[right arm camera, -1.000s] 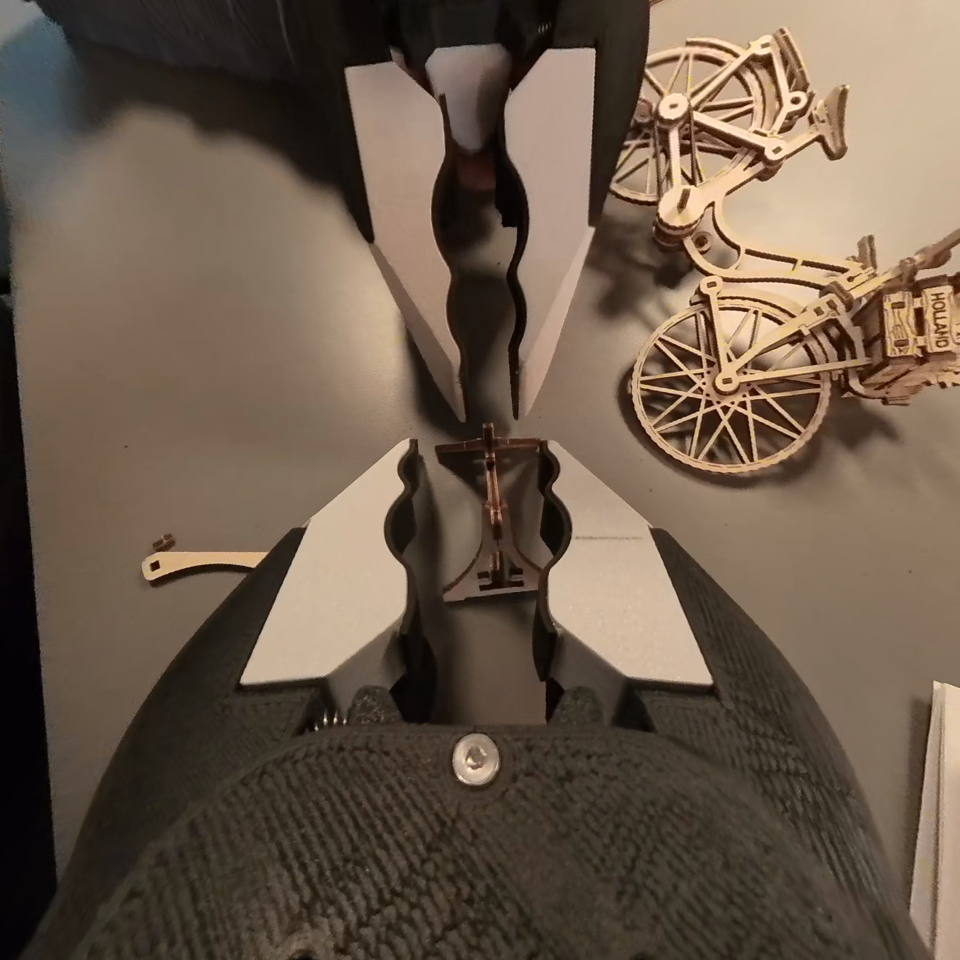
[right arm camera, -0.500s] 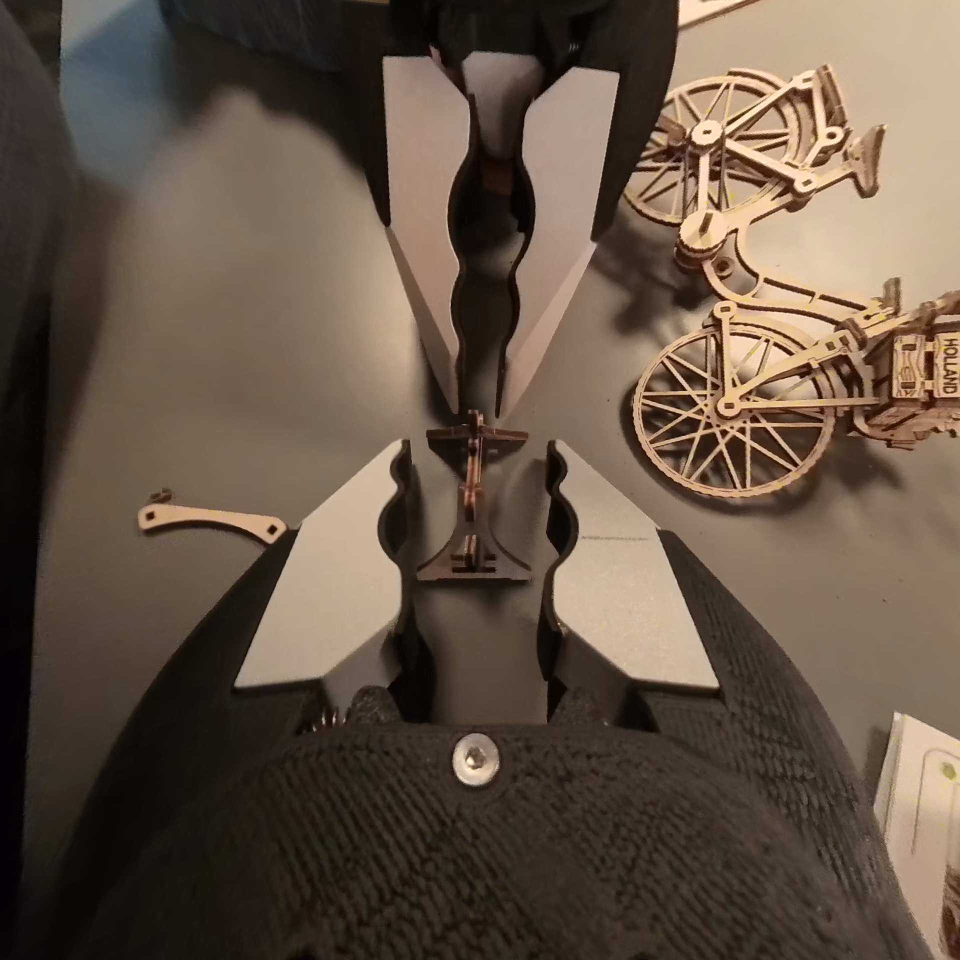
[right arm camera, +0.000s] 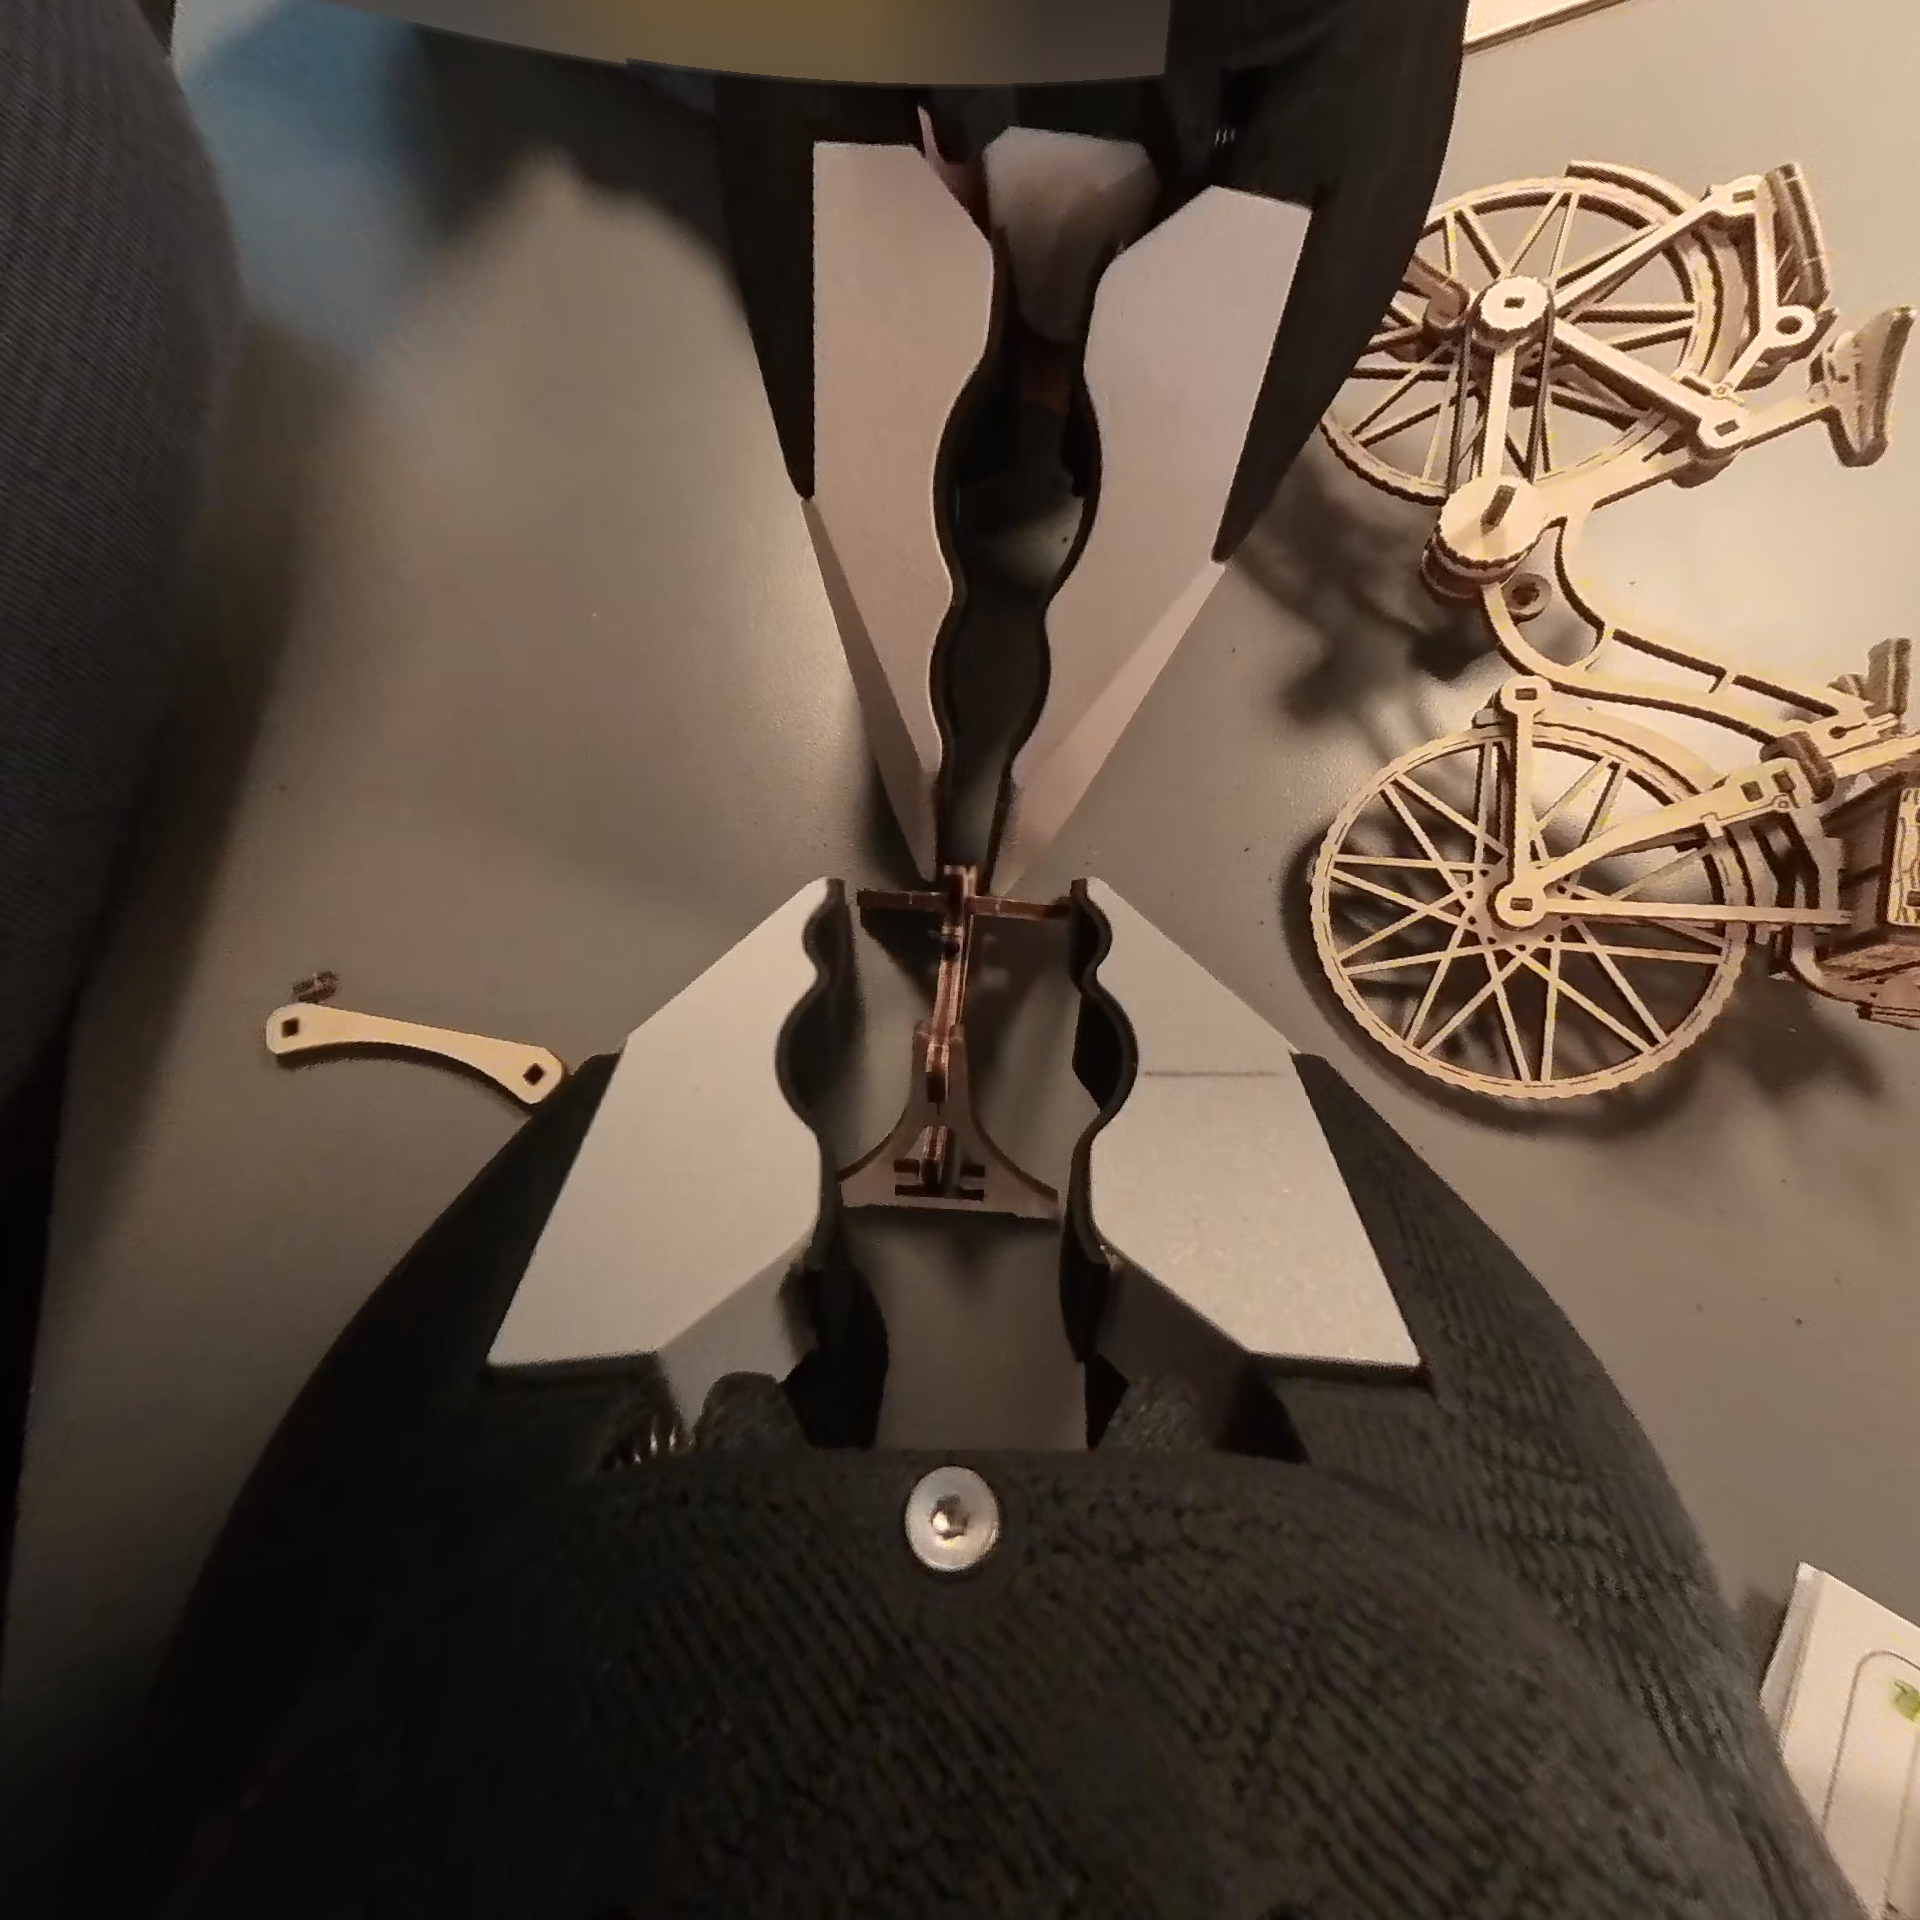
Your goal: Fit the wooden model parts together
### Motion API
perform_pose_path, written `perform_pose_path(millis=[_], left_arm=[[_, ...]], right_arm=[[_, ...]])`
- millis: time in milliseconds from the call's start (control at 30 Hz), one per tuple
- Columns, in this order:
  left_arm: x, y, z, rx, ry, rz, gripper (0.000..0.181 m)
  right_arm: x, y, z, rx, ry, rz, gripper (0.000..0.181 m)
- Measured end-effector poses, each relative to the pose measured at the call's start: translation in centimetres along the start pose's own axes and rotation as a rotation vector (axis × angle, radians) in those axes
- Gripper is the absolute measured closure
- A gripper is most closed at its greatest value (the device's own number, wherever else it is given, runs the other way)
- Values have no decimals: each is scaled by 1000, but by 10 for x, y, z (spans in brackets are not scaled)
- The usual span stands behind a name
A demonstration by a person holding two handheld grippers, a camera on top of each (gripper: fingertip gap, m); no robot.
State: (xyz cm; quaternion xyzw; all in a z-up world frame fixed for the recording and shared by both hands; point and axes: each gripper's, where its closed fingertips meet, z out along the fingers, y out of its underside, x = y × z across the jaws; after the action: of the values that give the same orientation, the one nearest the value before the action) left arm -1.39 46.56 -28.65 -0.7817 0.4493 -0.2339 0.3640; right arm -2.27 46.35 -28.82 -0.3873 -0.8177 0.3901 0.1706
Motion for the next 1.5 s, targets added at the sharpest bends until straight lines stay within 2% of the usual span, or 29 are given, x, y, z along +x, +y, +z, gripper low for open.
perform_pose_path(millis=[267, 1000, 1167, 1500], left_arm=[[0, -3, -3, 29, 10, -22, 176], [4, 0, -1, 4, 9, 5, 179], [3, -2, -4, 27, -5, 3, 172], [4, -4, -6, 47, 13, -4, 178]], right_arm=[[-1, -1, 2, 0, 5, -2, 143], [-2, -4, 5, 4, -10, 22, 143], [-2, -4, 5, 6, -13, 26, 143], [-2, -4, 4, 7, -18, 33, 143]])
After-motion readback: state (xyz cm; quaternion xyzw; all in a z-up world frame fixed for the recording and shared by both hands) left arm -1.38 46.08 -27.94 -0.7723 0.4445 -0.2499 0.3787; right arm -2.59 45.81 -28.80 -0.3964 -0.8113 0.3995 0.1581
